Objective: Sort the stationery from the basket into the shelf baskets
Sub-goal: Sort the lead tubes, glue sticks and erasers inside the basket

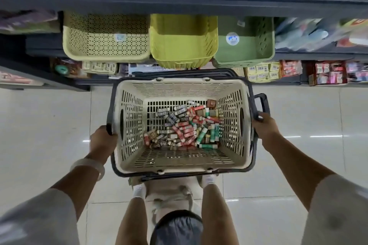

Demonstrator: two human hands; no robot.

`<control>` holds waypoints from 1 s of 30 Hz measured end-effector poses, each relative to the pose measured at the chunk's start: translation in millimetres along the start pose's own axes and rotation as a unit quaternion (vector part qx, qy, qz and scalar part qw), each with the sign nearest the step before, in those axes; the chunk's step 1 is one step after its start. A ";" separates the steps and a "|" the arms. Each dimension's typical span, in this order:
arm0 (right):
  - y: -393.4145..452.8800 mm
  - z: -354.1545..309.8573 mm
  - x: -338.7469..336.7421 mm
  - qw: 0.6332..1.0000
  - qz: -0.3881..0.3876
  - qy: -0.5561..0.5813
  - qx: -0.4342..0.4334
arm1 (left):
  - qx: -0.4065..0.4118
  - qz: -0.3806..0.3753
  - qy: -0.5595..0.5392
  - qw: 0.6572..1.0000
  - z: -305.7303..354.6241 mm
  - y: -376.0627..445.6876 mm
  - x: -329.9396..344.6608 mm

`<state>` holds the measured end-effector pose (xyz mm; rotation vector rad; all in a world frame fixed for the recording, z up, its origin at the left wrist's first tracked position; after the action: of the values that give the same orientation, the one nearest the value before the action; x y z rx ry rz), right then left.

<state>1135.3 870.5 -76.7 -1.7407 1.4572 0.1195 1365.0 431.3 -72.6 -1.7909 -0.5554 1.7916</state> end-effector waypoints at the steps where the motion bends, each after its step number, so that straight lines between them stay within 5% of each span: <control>1: 0.9 -1.6 2.2 1.000 -0.006 -0.003 -0.003 | -0.003 0.005 0.013 1.000 0.8 -1.1 0.5; 5: -5.8 -17.1 -8.1 0.996 0.038 -0.080 -0.010 | 0.014 0.045 0.019 0.999 9.6 -18.8 -8.2; 8: -17.4 -37.0 4.2 0.987 -0.010 -0.144 -0.072 | 0.131 0.072 0.023 0.989 34.4 -39.5 -9.1; 12: -40.8 -37.7 52.4 0.964 -0.173 -0.156 -0.125 | 0.230 -0.036 0.031 0.972 57.6 -53.4 28.8; 17: -40.1 -17.4 118.3 0.925 -0.267 -0.190 -0.191 | 0.252 -0.116 0.047 0.959 65.2 -39.7 85.6; 23: 17.9 14.8 200.2 0.820 -0.315 -0.352 -0.324 | 0.254 -0.161 0.054 0.952 84.9 15.9 169.6; 27: 65.2 30.4 234.4 0.724 -0.311 -0.469 -0.398 | 0.333 -0.133 0.129 0.924 115.7 38.3 214.4; 30: 90.3 35.9 251.9 0.692 -0.331 -0.492 -0.412 | 0.373 -0.082 0.197 0.903 129.4 54.4 221.0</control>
<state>1154.2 702.8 -287.5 -2.1763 -0.1429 1.2580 1238.2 540.7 -273.8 -1.4298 0.1414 1.2229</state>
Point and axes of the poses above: each hand's wrist, its own y-axis towards the middle knuckle, its own x-axis out of the palm, z = x × y, the point moved 8 cm from there along y, towards the middle knuckle, and after that the axes turned 15 degrees about -x, right-handed, at the moved point
